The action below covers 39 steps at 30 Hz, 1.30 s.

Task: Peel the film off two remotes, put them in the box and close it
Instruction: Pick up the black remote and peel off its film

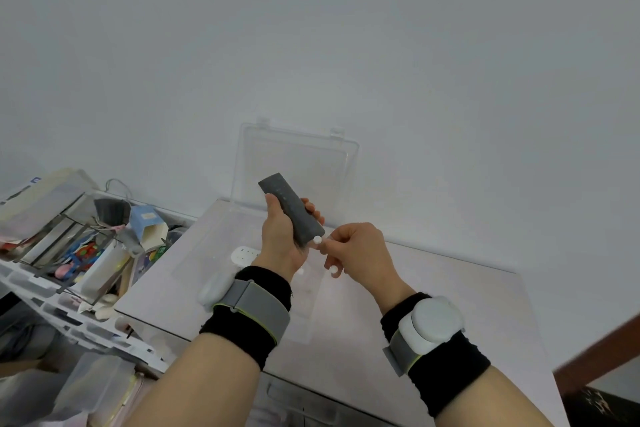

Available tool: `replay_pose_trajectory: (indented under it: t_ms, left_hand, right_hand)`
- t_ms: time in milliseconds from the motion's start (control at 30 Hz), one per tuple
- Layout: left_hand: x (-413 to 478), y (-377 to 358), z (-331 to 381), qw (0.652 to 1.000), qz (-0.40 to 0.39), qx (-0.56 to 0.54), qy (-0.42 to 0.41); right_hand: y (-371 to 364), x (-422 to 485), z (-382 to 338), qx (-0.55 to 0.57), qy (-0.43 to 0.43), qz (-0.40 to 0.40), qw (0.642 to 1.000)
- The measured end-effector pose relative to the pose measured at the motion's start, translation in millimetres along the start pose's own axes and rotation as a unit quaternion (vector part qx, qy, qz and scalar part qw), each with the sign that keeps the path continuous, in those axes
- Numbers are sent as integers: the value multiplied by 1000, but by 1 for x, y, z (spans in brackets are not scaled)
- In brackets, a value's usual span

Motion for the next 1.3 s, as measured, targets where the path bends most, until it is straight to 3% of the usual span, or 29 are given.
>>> replay_pose_trajectory:
  t_ms: [100,200,433,633,1000,1133,1300]
  left_hand:
    - [-6,2,5,993,-30,117,-7]
    - [-17,4,2,963,-82,256,0]
    - [-16,14,13,971,-52,231,-41]
    - [-20,8,18,961,-62,261,-66]
    - [-19,2,17,941,-64,320,-91]
    - [-22,-2,18,934,-65,340,-89]
    - [-21,-2,19,953,-68,296,-13]
  right_hand:
    - [9,2,4,65,-19,18,998]
    - [21,7,6,104,-20,26,994]
    - [16,3,8,241,-10,-124,962]
    - [12,0,2,181,40,-153,971]
    - [22,10,2,67,69,-42,994]
    - [19,7,-2,64,78,-88,991]
    - [19,4,-8,22,108,-172,979]
Point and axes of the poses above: each hand's wrist, its own x-axis towards the middle knuckle, its own y-axis out of the back of the hand, z = x × y, the point moved 8 cm from there along x, towards the middle knuckle, and after that the axes turned 3 degrees about z, right-handed, at the moved point
